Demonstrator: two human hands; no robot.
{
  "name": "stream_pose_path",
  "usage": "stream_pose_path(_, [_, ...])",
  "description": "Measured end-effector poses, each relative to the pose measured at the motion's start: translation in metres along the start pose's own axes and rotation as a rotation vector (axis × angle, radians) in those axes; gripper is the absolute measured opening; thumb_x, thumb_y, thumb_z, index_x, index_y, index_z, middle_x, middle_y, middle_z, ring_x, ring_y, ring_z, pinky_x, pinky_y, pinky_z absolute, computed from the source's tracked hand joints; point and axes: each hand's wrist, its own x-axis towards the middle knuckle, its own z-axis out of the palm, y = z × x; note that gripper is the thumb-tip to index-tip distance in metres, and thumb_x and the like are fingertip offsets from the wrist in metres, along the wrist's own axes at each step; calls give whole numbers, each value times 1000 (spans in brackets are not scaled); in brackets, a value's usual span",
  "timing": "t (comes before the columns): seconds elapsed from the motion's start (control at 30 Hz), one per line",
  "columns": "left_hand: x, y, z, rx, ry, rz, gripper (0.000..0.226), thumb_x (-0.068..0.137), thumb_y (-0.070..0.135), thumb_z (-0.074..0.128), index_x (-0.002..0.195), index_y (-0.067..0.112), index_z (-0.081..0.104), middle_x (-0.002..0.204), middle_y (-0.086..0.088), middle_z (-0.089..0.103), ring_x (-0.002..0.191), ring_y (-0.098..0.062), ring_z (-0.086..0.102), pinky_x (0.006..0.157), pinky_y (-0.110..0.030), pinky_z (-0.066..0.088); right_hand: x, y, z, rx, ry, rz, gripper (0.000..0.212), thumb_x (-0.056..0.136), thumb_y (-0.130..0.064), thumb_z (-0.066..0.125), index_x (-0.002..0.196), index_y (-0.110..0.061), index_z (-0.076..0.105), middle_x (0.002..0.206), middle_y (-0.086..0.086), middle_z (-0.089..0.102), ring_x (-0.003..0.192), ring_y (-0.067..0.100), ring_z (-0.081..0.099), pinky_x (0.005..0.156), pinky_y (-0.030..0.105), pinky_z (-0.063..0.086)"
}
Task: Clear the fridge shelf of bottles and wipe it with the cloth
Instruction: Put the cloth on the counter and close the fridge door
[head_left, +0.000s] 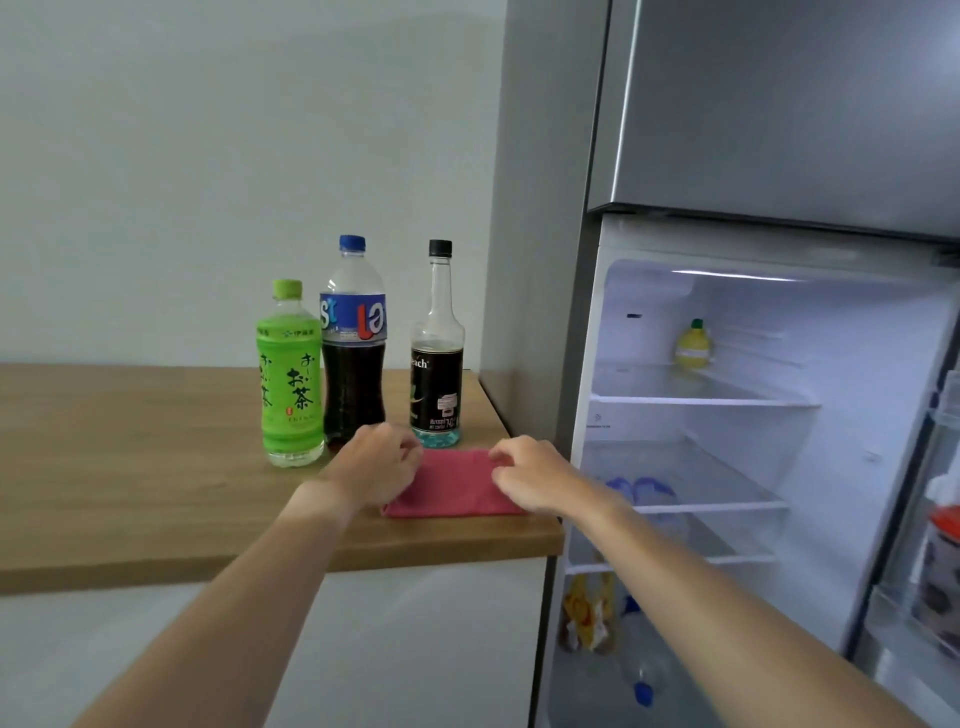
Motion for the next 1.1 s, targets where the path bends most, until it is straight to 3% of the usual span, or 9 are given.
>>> stream_pose_path(0.1, [1,5,24,84,-73,-75,38,98,33,44,126,14,61,126,-10,63,123,-30,54,101,-40,43,12,2,21,-83,-69,24,55,104,-42,41,150,-12,44,152,12,46,135,27,46,104,37,39])
stream_pose_path(0.17, [-1,9,36,152,-128,-106,48,100,36,36,141,14,49,149,-8,47,138,-29,41,112,-42,32,16,6,31,-190,-51,4,64,105,-49,33,155,-10,34,163,11,31,150,27,28,119,41,26])
stream_pose_path(0.27, [-5,10,44,248,-197,-113,57,102,38,23,154,17,27,164,-3,20,151,-22,19,122,-43,13,15,13,38,-258,-11,-33,67,106,-51,24,159,-11,24,169,11,19,156,24,14,124,42,12])
stream_pose_path(0.4, [-7,8,45,281,-243,-166,62,100,42,16,157,19,16,166,0,11,153,-21,11,123,-48,9,9,15,45,-285,25,-28,68,107,-50,17,162,-9,15,170,11,11,157,22,7,124,40,6])
stream_pose_path(0.57, [-10,7,46,286,-214,-168,63,99,42,18,156,15,20,165,-2,15,152,-23,15,122,-49,12,-5,13,50,-216,115,-16,63,109,-41,20,161,-5,19,169,12,15,156,22,13,124,36,10])
stream_pose_path(0.77, [-22,24,45,363,-68,8,49,100,42,30,130,14,56,143,-9,53,136,-26,44,117,-46,28,-38,26,48,-109,161,-25,50,109,-41,27,141,-11,50,158,10,41,147,25,36,122,47,26])
stream_pose_path(0.83, [-28,43,49,317,-35,123,43,99,41,33,121,16,59,133,-8,60,126,-26,52,113,-44,33,-61,37,43,-36,158,8,46,108,-44,31,142,-18,50,160,9,37,148,27,34,121,50,26])
stream_pose_path(0.93, [-32,70,70,212,-131,201,41,100,39,31,119,16,58,133,-10,58,128,-29,51,114,-48,33,-108,71,25,-152,201,186,62,106,-50,36,159,-20,29,169,7,18,155,29,17,121,51,17])
stream_pose_path(1.1, [-33,78,92,419,-135,255,60,90,28,5,128,17,51,146,-12,47,140,-34,39,113,-52,33,-202,167,-23,-299,222,667,78,101,-58,37,160,-10,20,169,17,11,155,34,12,123,50,13])
